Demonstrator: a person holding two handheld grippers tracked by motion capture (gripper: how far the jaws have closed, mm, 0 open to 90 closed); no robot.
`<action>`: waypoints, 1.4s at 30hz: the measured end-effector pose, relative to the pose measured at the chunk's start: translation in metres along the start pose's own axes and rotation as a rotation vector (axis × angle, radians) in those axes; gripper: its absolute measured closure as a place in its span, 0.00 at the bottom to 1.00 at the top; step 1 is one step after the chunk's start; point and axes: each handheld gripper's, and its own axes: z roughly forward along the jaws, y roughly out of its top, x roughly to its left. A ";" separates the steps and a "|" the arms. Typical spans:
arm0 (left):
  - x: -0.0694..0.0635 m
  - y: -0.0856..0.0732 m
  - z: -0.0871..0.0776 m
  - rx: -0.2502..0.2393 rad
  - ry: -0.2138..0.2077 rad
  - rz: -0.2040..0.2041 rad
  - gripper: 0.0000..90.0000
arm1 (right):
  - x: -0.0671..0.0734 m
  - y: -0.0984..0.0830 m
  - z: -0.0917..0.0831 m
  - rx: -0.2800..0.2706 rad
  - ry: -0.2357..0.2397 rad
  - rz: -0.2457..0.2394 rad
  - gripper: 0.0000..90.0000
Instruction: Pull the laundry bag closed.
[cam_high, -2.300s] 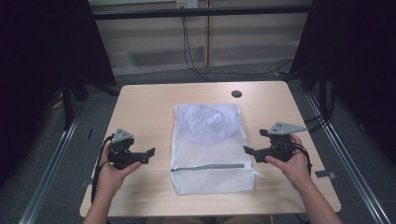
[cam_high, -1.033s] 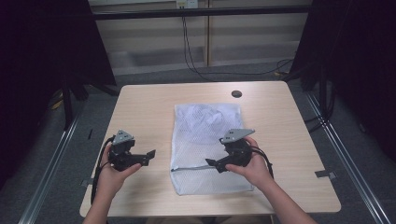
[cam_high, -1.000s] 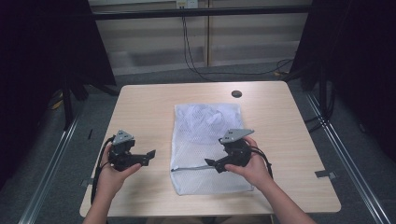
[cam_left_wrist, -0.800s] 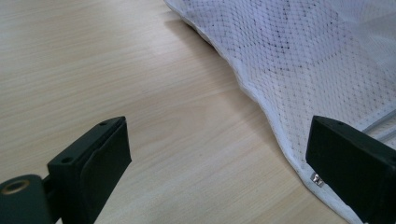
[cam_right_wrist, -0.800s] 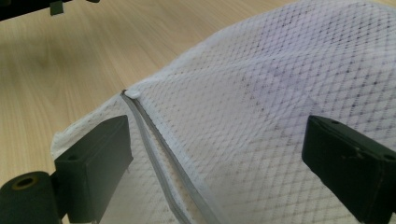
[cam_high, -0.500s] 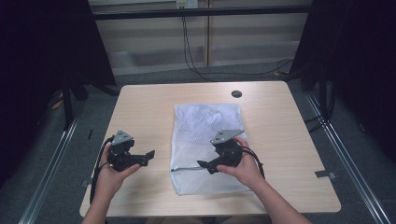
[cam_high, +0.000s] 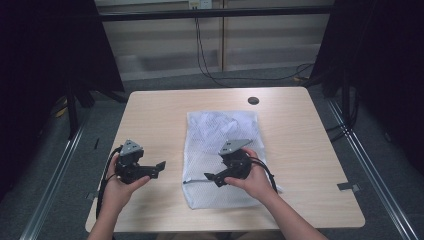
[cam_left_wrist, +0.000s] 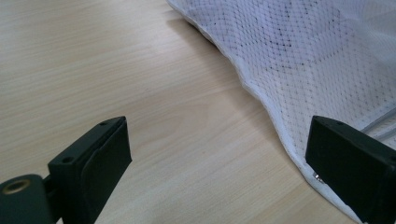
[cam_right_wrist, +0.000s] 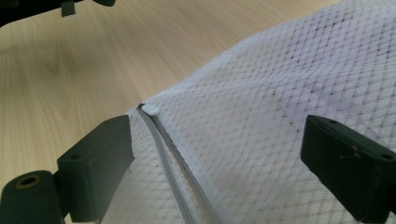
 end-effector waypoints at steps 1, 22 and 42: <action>0.000 0.000 0.000 0.001 -0.001 0.001 0.07 | 0.001 0.000 0.001 0.002 -0.001 0.005 0.10; 0.001 0.000 0.000 0.004 -0.002 0.002 0.07 | 0.010 0.003 0.020 0.026 0.014 -0.006 0.13; 0.003 -0.001 0.001 0.011 0.000 -0.003 0.07 | 0.022 0.006 0.043 0.052 0.080 0.005 0.32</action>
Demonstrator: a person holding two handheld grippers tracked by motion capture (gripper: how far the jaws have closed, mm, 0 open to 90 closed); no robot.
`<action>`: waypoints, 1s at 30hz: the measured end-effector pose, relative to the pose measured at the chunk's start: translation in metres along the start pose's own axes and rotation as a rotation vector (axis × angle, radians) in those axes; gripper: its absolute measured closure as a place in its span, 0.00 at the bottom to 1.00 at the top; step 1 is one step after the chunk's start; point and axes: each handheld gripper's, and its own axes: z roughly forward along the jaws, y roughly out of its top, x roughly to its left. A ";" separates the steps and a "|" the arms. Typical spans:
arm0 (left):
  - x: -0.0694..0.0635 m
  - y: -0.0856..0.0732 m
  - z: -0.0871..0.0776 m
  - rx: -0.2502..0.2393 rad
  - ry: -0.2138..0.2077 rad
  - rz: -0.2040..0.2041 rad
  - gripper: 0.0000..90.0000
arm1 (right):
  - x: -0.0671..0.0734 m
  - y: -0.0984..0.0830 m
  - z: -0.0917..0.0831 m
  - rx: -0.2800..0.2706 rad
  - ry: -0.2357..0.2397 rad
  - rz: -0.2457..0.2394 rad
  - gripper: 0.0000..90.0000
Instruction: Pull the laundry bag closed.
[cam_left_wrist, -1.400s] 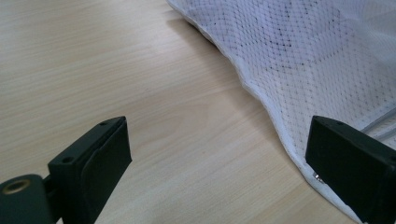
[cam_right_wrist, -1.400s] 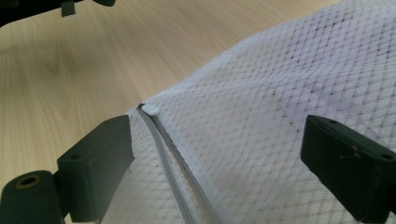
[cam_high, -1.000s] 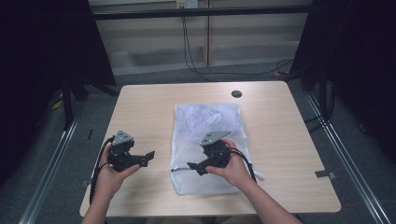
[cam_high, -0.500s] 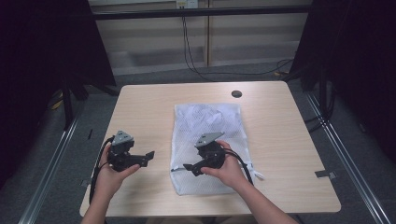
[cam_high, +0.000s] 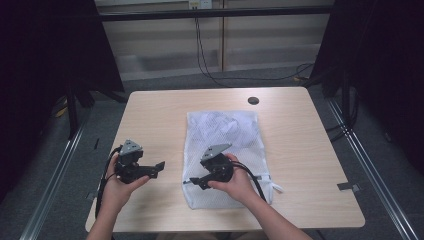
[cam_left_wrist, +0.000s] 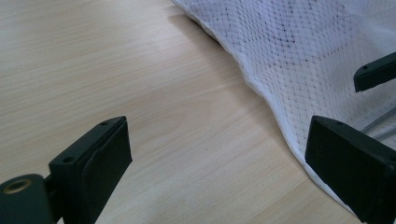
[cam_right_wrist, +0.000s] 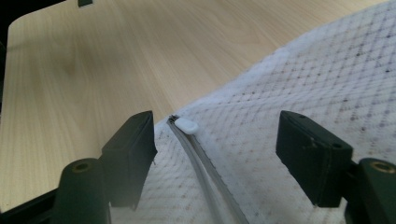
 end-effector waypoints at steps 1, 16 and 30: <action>0.000 0.000 0.000 -0.001 0.001 0.000 0.07 | 0.001 0.000 0.001 -0.003 0.001 0.006 0.33; 0.002 0.000 0.000 0.001 0.001 -0.001 0.08 | 0.004 0.003 0.012 -0.011 0.020 -0.010 0.43; 0.004 0.000 -0.002 0.004 0.000 0.003 0.08 | 0.005 0.005 0.018 0.009 0.038 -0.006 0.54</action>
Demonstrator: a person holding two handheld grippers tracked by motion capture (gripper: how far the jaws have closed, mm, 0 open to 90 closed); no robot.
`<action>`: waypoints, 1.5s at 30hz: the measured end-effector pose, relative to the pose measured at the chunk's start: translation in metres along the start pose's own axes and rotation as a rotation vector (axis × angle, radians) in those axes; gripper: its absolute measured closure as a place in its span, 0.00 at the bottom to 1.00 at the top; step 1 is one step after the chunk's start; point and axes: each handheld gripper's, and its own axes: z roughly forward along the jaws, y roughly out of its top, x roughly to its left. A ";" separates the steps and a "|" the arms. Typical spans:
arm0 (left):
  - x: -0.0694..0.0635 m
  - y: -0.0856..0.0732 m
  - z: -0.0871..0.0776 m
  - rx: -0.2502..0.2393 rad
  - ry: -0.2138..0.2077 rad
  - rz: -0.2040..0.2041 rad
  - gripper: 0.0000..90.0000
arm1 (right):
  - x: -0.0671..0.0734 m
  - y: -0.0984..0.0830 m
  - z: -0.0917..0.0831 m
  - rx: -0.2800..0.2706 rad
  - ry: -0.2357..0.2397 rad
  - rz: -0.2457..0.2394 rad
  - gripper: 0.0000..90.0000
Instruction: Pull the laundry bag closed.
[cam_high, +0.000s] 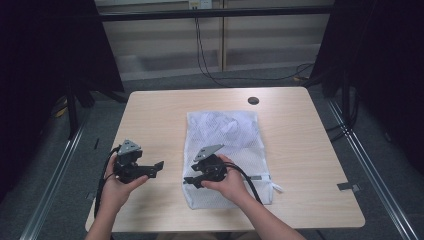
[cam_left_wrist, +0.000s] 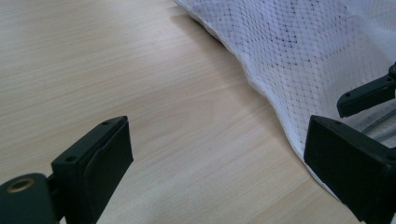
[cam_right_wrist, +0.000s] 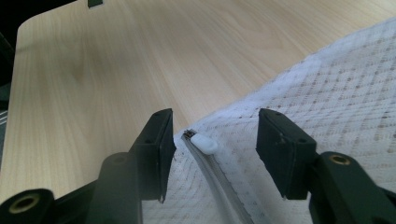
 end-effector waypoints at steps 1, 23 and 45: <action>0.000 0.000 0.000 0.002 -0.002 0.000 0.08 | 0.000 0.000 0.001 0.002 0.000 -0.002 0.54; -0.001 -0.001 0.002 0.002 0.001 0.001 0.09 | 0.003 -0.004 0.020 0.052 0.010 0.022 0.65; 0.000 -0.001 0.003 0.011 0.004 0.004 0.09 | 0.006 -0.004 0.026 0.075 0.025 0.048 0.86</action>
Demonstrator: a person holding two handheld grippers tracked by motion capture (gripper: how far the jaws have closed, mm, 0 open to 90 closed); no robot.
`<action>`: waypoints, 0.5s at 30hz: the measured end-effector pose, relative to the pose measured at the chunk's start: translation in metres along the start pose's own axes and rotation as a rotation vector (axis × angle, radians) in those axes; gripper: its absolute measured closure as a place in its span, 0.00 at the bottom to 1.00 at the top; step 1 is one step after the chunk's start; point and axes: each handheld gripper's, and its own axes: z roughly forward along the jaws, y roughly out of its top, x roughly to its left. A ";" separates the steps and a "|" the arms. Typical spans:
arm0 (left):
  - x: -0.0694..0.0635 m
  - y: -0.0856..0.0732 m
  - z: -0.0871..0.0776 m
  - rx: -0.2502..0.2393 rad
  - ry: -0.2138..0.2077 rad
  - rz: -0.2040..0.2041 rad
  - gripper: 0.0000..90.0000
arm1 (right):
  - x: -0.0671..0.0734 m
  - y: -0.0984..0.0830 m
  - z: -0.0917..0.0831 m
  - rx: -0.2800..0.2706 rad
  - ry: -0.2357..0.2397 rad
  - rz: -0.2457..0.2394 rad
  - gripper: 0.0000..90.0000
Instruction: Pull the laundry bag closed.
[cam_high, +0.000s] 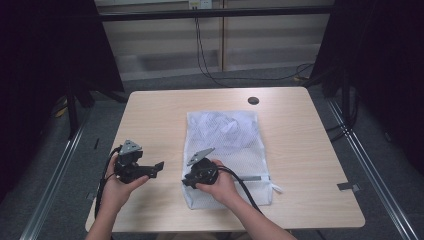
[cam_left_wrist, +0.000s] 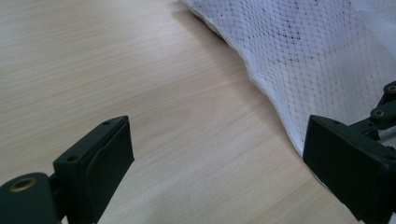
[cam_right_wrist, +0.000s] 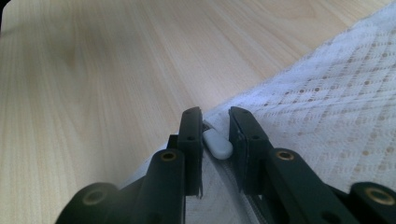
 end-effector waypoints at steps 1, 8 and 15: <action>0.000 0.000 0.000 -0.003 0.000 -0.004 0.09 | 0.000 0.000 0.000 0.000 0.003 0.003 0.88; -0.001 0.000 0.001 0.003 -0.002 -0.001 0.09 | 0.001 0.001 0.001 0.004 0.020 0.016 0.90; -0.002 -0.001 0.002 0.007 -0.005 -0.006 0.09 | -0.001 0.005 -0.007 -0.021 0.044 0.056 0.91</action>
